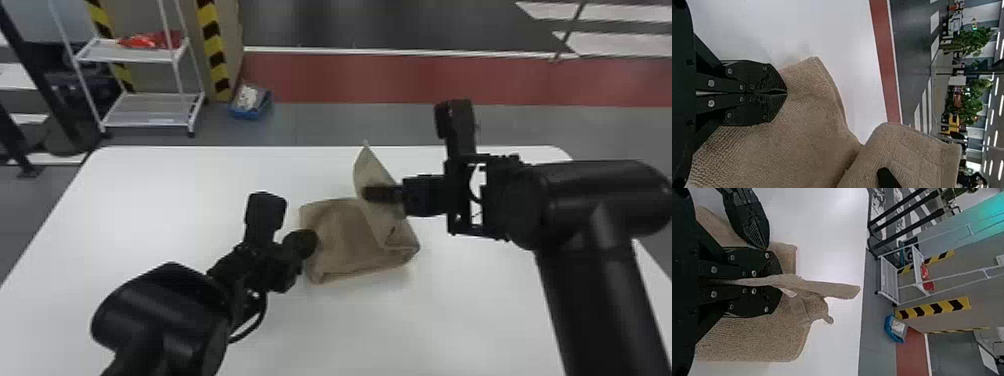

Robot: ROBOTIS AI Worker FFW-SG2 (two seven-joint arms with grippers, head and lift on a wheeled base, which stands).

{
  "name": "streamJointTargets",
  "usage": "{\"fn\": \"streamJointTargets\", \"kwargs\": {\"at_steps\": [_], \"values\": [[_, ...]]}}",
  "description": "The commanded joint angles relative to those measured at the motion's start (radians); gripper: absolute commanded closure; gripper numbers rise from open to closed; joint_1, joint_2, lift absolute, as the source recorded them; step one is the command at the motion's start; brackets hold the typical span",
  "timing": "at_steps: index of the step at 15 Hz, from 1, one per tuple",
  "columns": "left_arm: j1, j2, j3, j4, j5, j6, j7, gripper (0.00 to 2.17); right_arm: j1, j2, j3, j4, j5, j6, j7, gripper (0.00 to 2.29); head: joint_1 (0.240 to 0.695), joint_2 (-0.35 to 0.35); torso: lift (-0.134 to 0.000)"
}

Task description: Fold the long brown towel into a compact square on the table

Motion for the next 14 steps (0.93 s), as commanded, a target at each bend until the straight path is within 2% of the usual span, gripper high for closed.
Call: {"fn": "streamJointTargets", "kwargs": {"at_steps": [1, 10, 12, 13, 14], "values": [[0.001, -0.002, -0.001, -0.004, 0.003, 0.0, 0.002, 1.42, 0.005, 0.005, 0.039, 0.027, 0.01, -0.005, -0.009, 1.32, 0.695, -0.018, -0.128], [0.003, -0.002, 0.002, -0.008, 0.005, 0.0, -0.003, 1.42, -0.017, 0.006, 0.105, 0.1, 0.055, -0.017, -0.035, 1.3, 0.695, -0.004, -0.128], [0.003, -0.002, 0.0, -0.008, 0.005, 0.0, -0.003, 1.41, -0.015, 0.011, 0.109, 0.12, 0.049, -0.045, -0.035, 1.14, 0.695, -0.002, -0.128], [0.004, -0.002, 0.0, -0.008, 0.005, 0.0, -0.003, 1.41, -0.007, 0.013, 0.111, 0.123, 0.039, -0.057, -0.035, 0.99, 0.695, 0.0, -0.128], [0.004, -0.002, 0.002, -0.008, 0.005, 0.0, -0.003, 1.41, 0.0, 0.013, 0.111, 0.123, 0.036, -0.06, -0.035, 0.65, 0.695, 0.002, -0.128]]}}
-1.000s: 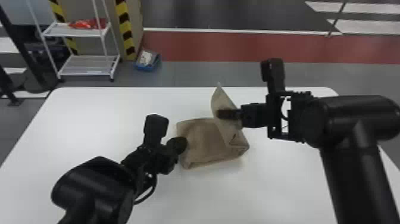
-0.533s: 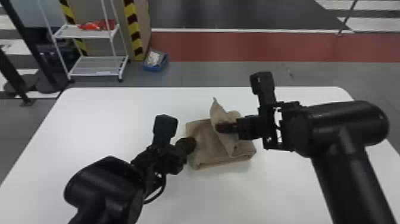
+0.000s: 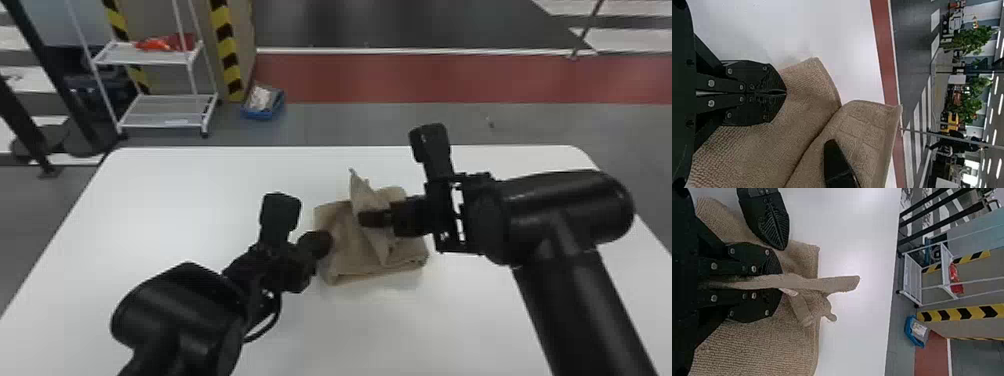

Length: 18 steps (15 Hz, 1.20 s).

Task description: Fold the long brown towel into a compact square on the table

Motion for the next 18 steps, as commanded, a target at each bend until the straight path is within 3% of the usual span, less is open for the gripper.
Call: {"fn": "streamJointTargets", "kwargs": {"at_steps": [1, 7, 11, 13, 14, 15, 16, 18], "values": [[0.002, 0.0, 0.001, 0.0, 0.0, 0.0, 0.0, 1.42, 0.017, 0.001, 0.002, 0.0, -0.008, -0.007, 0.006, 0.49, 0.695, 0.005, -0.128], [0.001, -0.002, -0.008, 0.002, -0.003, 0.0, 0.0, 1.42, 0.088, -0.008, -0.071, -0.066, -0.148, -0.053, 0.037, 0.18, 0.695, 0.022, -0.128], [0.002, -0.002, -0.014, 0.0, -0.003, 0.0, 0.005, 1.42, 0.187, -0.048, -0.16, -0.19, -0.214, -0.05, 0.038, 0.18, 0.695, 0.011, -0.128], [0.007, -0.002, -0.014, -0.006, -0.002, 0.0, 0.006, 1.42, 0.259, -0.076, -0.223, -0.254, -0.237, -0.053, 0.066, 0.47, 0.695, -0.006, -0.128], [0.008, -0.002, -0.013, -0.011, -0.002, 0.0, 0.005, 1.41, 0.285, -0.087, -0.251, -0.274, -0.252, -0.069, 0.092, 0.76, 0.695, -0.029, -0.128], [0.008, -0.002, -0.013, -0.012, 0.0, 0.0, 0.006, 1.42, 0.318, -0.102, -0.28, -0.294, -0.26, -0.072, 0.107, 1.25, 0.695, -0.041, -0.128], [0.01, -0.002, -0.014, -0.012, 0.0, 0.0, 0.006, 1.41, 0.344, -0.105, -0.3, -0.317, -0.26, -0.1, 0.126, 1.56, 0.695, -0.051, -0.128], [0.008, -0.002, -0.014, -0.012, -0.002, 0.0, 0.009, 1.41, 0.396, -0.107, -0.329, -0.351, -0.258, -0.149, 0.172, 1.9, 0.695, -0.074, -0.128]]}}
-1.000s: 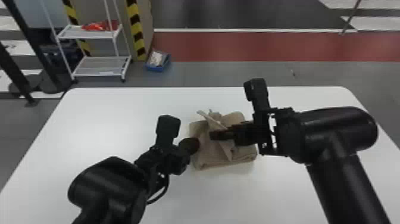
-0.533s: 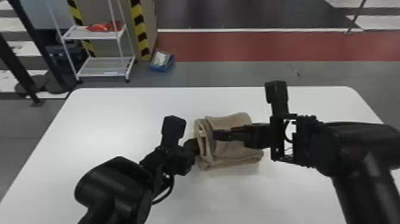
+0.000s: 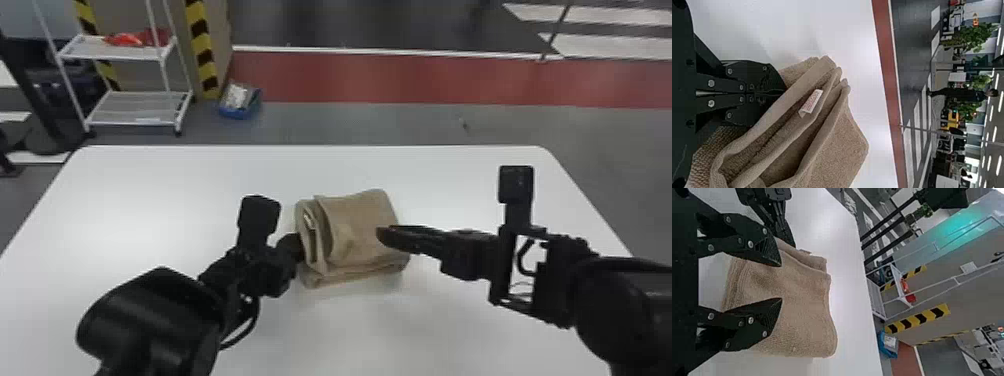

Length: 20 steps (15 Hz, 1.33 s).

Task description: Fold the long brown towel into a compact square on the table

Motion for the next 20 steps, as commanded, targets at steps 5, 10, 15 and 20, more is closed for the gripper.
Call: {"fn": "streamJointTargets", "kwargs": {"at_steps": [5, 10, 15, 20], "values": [[0.015, 0.003, 0.016, -0.016, 0.002, 0.009, -0.002, 1.41, 0.168, -0.011, -0.054, -0.081, -0.001, -0.094, 0.061, 1.95, 0.695, -0.102, -0.128], [0.021, 0.001, 0.013, -0.028, 0.002, 0.018, 0.006, 1.42, 0.257, -0.011, -0.067, -0.06, 0.001, -0.158, 0.07, 1.95, 0.695, -0.103, -0.128], [0.033, 0.003, 0.015, -0.072, -0.001, 0.052, 0.006, 1.42, 0.169, -0.004, -0.064, 0.084, 0.016, -0.176, 0.068, 1.95, 0.695, -0.129, -0.128], [0.075, 0.012, 0.036, -0.177, 0.004, 0.11, 0.0, 1.42, 0.027, -0.001, -0.024, 0.23, 0.039, -0.17, 0.044, 1.95, 0.695, -0.132, -0.128]]}}
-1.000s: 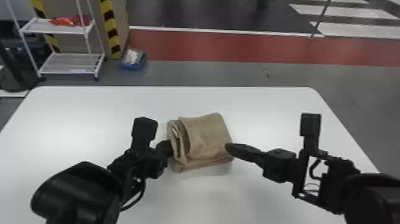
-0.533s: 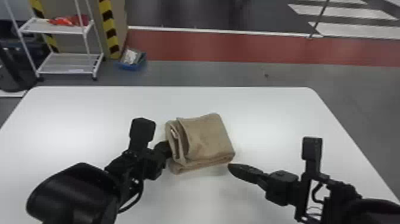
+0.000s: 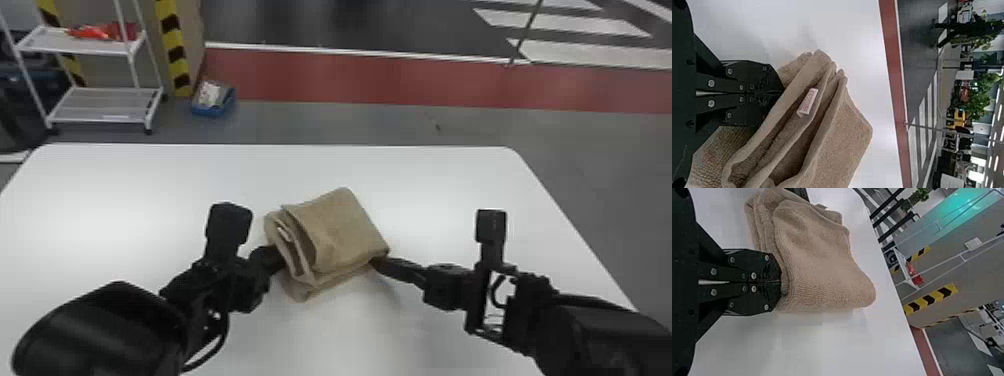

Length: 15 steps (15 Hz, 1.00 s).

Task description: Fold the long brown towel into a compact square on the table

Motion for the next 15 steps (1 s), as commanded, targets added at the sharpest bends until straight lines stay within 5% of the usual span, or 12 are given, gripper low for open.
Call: {"fn": "streamJointTargets", "kwargs": {"at_steps": [1, 10, 15], "values": [[0.014, 0.005, 0.008, -0.049, 0.002, 0.028, -0.002, 1.41, -0.063, 0.001, 0.023, 0.074, 0.012, 0.0, -0.017, 1.95, 0.695, -0.131, -0.128], [0.092, 0.063, 0.1, -0.199, 0.043, 0.083, -0.013, 1.41, -0.33, 0.001, 0.069, 0.334, 0.128, -0.006, -0.032, 1.95, 0.695, -0.112, -0.128], [0.091, 0.065, 0.122, -0.202, 0.049, 0.08, -0.022, 1.41, -0.483, 0.004, 0.164, 0.509, 0.164, -0.064, -0.032, 1.95, 0.695, -0.082, -0.128]]}}
